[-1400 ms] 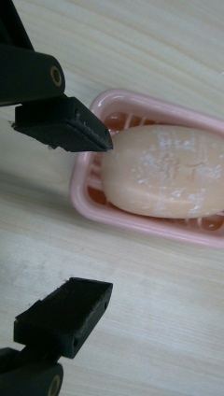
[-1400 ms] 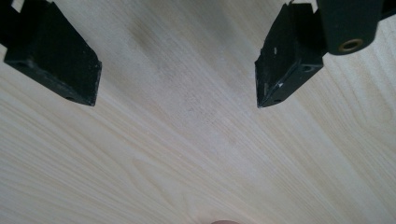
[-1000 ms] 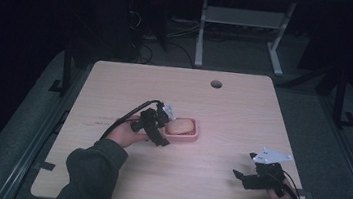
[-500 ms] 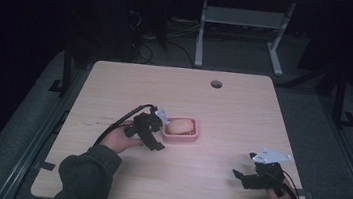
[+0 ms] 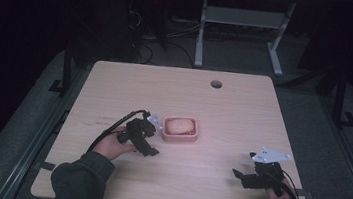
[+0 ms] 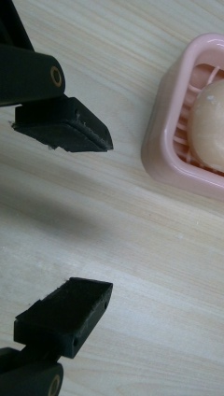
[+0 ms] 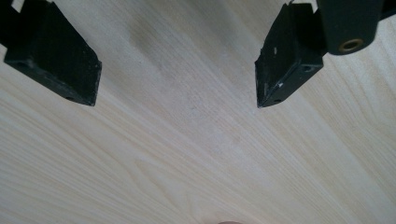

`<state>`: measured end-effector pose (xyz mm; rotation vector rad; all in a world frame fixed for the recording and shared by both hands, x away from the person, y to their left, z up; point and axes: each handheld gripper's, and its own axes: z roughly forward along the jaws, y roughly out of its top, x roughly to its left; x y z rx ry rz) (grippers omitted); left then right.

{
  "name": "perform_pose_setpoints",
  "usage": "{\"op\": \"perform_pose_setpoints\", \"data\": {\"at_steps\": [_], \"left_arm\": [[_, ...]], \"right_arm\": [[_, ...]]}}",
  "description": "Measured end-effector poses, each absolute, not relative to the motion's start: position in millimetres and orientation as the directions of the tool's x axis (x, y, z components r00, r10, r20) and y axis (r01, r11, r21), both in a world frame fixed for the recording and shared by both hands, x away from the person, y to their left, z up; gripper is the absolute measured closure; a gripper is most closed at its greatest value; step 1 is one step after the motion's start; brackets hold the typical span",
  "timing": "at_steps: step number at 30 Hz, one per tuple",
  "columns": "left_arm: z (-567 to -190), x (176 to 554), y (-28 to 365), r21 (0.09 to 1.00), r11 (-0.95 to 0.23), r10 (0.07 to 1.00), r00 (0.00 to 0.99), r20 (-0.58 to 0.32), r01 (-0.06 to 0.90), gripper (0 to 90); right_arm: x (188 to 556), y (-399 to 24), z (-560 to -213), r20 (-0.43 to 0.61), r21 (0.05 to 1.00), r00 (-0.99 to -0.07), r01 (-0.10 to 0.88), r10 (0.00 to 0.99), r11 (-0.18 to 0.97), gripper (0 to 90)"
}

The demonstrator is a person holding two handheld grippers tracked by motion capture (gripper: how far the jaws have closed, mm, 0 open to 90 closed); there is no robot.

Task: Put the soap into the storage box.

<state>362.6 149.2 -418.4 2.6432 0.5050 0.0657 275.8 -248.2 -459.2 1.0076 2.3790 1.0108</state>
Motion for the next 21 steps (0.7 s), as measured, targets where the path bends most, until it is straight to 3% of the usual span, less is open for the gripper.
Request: {"op": "perform_pose_setpoints", "data": {"at_steps": [21], "left_arm": [[-421.8, 344.8, 171.4, 0.442, -0.822, 0.378, 0.925, -0.045, 0.358, 26.1]], "right_arm": [[276.1, -249.7, -460.6, -0.053, 0.728, -0.672, 0.481, 0.739, 0.489, 14.2]]}}
